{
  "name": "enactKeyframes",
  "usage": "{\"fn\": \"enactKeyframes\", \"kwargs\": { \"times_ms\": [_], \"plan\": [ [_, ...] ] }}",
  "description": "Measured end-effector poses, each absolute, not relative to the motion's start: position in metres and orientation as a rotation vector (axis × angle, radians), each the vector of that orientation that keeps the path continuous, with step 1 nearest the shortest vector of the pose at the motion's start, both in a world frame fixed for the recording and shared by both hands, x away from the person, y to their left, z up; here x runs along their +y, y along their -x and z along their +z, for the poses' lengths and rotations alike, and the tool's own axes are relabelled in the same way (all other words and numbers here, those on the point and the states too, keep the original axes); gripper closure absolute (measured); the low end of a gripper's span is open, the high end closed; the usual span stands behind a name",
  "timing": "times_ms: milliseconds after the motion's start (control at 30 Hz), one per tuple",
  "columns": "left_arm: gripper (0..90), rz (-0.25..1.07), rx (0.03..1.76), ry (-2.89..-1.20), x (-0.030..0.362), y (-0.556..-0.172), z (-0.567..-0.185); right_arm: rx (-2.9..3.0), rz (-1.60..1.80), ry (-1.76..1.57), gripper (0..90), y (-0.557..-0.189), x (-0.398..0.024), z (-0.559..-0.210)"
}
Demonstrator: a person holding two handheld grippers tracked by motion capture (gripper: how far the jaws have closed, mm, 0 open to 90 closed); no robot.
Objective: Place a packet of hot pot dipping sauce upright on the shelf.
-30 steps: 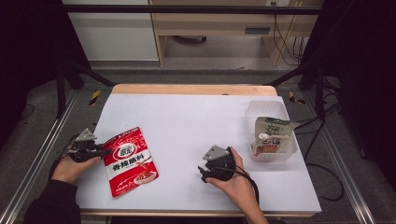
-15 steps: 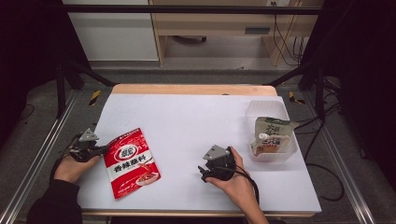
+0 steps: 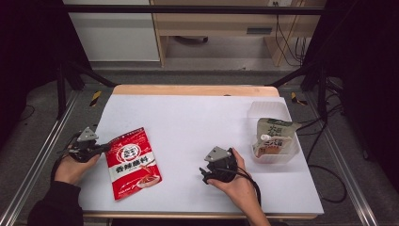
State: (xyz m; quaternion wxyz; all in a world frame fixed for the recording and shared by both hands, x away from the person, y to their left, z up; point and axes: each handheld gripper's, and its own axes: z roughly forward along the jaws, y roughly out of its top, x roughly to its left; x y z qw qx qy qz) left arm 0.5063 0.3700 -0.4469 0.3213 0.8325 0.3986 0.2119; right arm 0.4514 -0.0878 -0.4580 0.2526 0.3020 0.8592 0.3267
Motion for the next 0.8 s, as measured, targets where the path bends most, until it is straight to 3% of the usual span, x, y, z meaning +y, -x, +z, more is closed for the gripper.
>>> {"fn": "enactKeyframes", "kwargs": {
  "times_ms": [267,800],
  "plan": [
    [90.0,0.648,0.932,-2.177,0.344,-0.5,-0.423,2.319,0.906,-0.834,14.5,-0.452,-0.089,-0.455],
    [90.0,0.705,0.769,-2.134,0.301,-0.493,-0.386,2.314,0.902,-0.796,14.6,-0.455,-0.083,-0.437]
  ]
}}
